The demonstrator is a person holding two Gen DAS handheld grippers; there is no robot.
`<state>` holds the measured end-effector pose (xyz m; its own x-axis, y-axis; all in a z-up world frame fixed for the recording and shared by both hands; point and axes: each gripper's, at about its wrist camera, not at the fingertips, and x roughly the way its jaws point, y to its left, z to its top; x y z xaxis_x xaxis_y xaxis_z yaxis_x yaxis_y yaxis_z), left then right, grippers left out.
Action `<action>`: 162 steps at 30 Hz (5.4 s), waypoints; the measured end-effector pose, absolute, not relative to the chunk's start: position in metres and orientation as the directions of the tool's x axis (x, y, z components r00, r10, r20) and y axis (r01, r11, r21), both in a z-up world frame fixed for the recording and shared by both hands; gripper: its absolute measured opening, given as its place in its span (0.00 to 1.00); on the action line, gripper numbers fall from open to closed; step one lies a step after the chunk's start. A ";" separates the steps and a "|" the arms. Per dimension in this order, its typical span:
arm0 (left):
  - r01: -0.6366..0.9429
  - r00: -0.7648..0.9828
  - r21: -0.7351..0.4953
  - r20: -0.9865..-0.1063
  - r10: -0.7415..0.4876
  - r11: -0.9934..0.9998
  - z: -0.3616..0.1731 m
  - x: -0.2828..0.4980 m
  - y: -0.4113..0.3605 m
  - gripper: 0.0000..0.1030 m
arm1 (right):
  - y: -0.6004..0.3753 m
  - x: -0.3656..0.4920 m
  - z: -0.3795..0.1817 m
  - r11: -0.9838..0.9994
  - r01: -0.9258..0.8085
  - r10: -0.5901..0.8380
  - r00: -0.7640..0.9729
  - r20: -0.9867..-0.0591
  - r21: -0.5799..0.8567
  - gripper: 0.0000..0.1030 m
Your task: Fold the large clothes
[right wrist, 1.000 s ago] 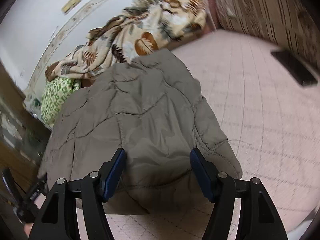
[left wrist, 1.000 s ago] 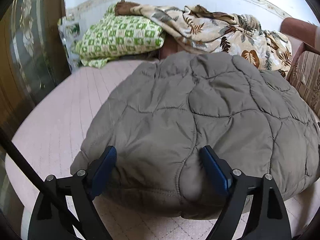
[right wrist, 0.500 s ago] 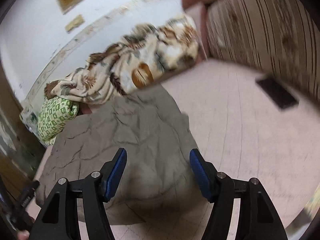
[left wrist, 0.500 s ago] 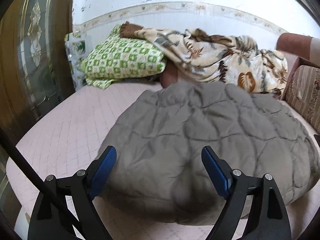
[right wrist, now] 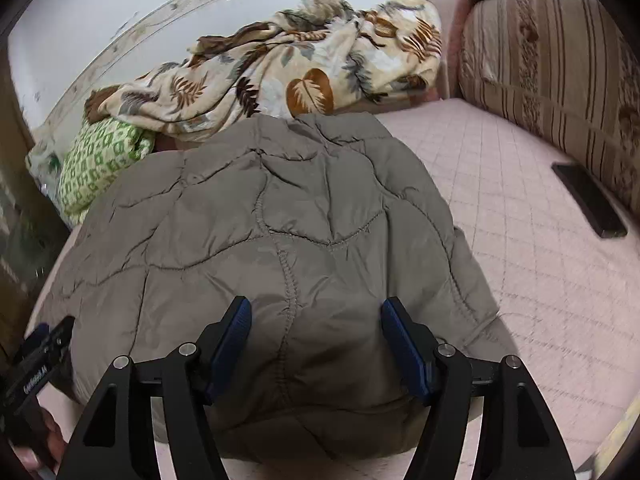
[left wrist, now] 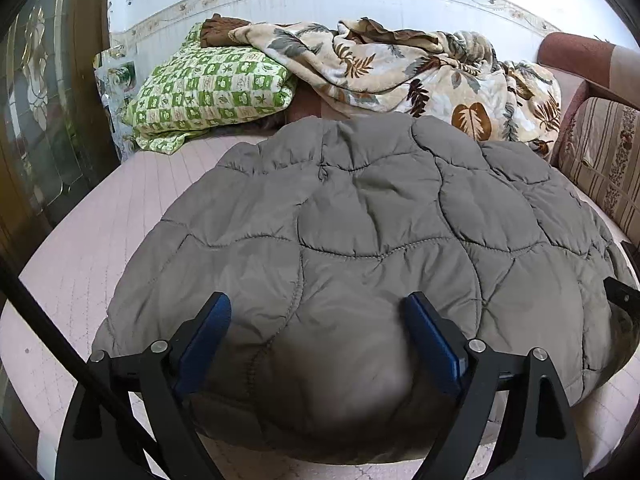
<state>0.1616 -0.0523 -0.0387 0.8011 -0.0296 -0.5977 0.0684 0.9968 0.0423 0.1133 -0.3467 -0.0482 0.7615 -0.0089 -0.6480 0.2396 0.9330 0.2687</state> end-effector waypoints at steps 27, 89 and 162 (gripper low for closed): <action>0.083 0.829 0.110 -0.560 -0.008 0.990 -0.033 0.149 -0.061 0.86 | -0.268 0.108 -0.046 0.996 0.067 -0.016 0.795 -0.607 0.061 0.74; 0.101 0.740 0.015 -0.670 -0.065 0.995 -0.057 0.026 -0.023 0.92 | -0.204 -0.005 -0.050 0.993 -0.020 0.080 0.835 -0.544 0.115 0.90; 0.060 0.746 0.106 -0.666 0.026 0.993 -0.051 0.025 -0.026 0.92 | -0.237 -0.016 -0.042 0.984 0.129 -0.048 0.859 -0.510 0.124 0.94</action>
<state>0.0254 -0.0259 -0.0515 0.7458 0.0264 -0.6657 0.0597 0.9926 0.1062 -0.0164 -0.2368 -0.0424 0.8586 -0.0481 -0.5103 0.1286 0.9840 0.1237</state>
